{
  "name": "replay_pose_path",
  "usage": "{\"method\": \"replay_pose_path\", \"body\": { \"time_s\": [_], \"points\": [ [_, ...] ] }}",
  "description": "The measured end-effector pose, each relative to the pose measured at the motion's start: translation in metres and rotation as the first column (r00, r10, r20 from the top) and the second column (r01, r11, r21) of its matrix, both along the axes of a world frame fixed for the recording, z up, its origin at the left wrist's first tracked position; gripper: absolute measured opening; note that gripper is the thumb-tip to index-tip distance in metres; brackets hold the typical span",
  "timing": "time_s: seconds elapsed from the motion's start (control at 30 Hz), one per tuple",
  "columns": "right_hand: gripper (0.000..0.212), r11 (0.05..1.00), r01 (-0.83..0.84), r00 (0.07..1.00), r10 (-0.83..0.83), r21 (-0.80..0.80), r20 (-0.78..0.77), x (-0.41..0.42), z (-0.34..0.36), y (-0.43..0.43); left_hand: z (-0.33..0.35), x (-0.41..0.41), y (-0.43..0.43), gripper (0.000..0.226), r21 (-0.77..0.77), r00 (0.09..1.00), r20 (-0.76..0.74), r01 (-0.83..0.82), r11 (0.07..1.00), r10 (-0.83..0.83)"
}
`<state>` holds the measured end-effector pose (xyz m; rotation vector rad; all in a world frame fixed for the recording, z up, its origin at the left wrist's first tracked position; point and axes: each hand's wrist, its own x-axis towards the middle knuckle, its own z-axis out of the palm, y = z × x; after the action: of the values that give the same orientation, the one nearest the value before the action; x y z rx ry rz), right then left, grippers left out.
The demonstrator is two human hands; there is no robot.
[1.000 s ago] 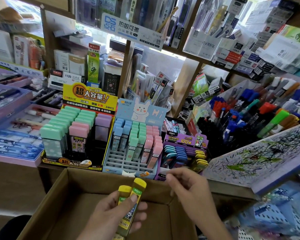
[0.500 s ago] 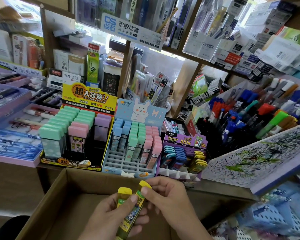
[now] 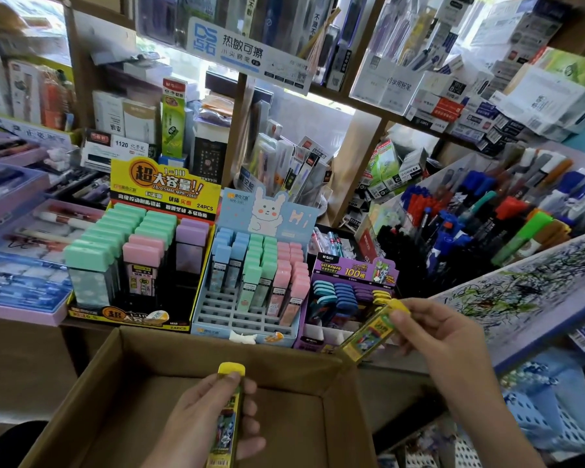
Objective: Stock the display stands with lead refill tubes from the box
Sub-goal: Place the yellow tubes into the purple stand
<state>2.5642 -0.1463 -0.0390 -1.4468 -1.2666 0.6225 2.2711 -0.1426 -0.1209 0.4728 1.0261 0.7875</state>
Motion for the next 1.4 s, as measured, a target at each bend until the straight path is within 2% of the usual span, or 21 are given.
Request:
{"method": "replay_pose_path", "body": {
  "time_s": [0.2,0.3,0.43,0.67,0.83,1.03,1.2,1.3,1.4],
  "points": [
    [0.014,0.994,0.040,0.971,-0.061,0.097,0.231,0.033,0.009,0.012,0.003,-0.001,-0.002,0.031,-0.015,0.999,-0.040,0.008,1.000,-0.009],
    [0.026,0.991,0.035,0.922,-0.083,0.131,0.377,0.040,0.003,0.019,0.005,0.001,-0.002,0.028,-0.034,0.999,-0.039,-0.006,0.999,0.004],
    [0.028,0.991,0.034,0.892,-0.088,0.128,0.444,0.041,-0.003,0.025,0.007,0.003,-0.001,0.022,-0.037,0.998,-0.056,-0.044,0.998,0.042],
    [0.018,0.984,0.028,0.765,-0.133,0.173,0.630,0.039,-0.015,0.032,0.003,0.003,0.000,0.019,-0.037,0.998,-0.049,-0.034,0.999,0.032],
    [0.024,0.987,0.012,0.689,-0.122,0.157,0.714,0.039,-0.034,0.033,0.000,0.002,0.002,0.019,-0.033,0.999,-0.045,-0.026,0.999,0.024],
    [0.029,0.980,0.050,0.656,-0.178,0.194,0.733,0.040,-0.044,0.031,-0.001,0.001,0.002,0.015,-0.011,0.998,-0.064,-0.021,1.000,0.020],
    [0.027,0.970,0.086,0.674,-0.224,0.226,0.704,0.027,-0.038,0.020,-0.002,0.003,0.001,0.018,0.078,0.994,-0.107,-0.022,0.997,0.030],
    [0.024,0.976,0.090,0.763,-0.194,0.196,0.617,0.003,-0.043,0.005,-0.003,0.005,0.001,0.018,0.169,0.990,-0.132,-0.026,0.985,0.049],
    [0.026,0.999,0.045,0.877,-0.047,0.015,0.478,-0.025,-0.066,-0.011,-0.003,0.006,-0.001,0.019,0.245,0.986,-0.155,-0.017,0.969,0.056]
  ]
}}
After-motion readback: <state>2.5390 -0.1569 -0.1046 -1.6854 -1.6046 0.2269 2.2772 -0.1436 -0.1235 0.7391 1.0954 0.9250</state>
